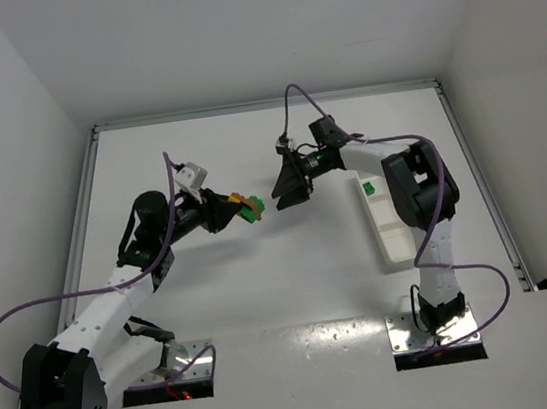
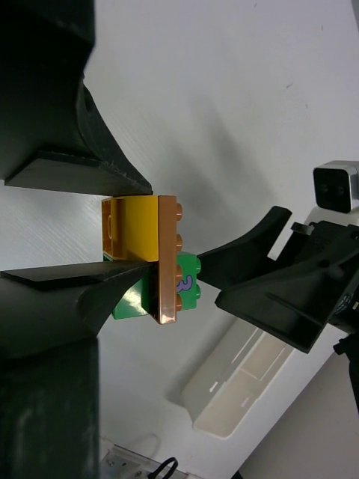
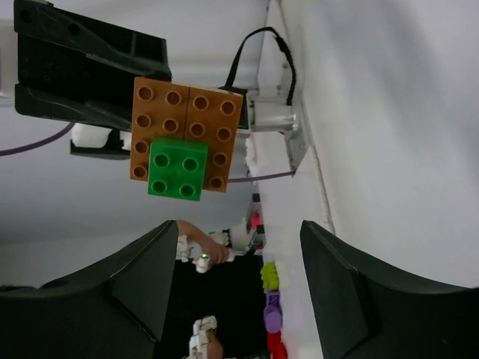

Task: Sort the legos into containers by color

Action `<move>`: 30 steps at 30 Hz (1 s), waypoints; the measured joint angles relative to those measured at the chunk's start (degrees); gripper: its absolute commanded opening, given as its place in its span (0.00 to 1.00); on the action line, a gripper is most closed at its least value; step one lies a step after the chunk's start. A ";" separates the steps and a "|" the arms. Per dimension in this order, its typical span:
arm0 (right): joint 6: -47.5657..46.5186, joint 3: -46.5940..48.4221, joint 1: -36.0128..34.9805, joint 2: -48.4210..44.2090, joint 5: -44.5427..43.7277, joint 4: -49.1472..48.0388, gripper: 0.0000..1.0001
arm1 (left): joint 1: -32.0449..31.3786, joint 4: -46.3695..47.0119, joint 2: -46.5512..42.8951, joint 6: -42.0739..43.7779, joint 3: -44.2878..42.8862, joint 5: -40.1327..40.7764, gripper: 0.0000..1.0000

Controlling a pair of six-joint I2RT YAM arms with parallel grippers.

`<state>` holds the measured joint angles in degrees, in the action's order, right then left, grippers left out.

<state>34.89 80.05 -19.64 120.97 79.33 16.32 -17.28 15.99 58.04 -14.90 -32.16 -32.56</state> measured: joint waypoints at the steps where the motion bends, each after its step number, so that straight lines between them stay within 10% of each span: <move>1: 1.99 0.00 -0.48 0.57 0.70 -1.79 0.67 | 0.00 0.02 -0.02 0.00 0.04 0.39 0.00; 30: 18.23 2.60 -6.36 2.34 5.25 -20.39 0.54 | -0.11 -0.02 -0.04 3.21 1.27 3.69 0.00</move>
<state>53.12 82.65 -26.00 123.31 84.58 -4.08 -17.39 15.97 58.00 -11.68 -30.89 -28.86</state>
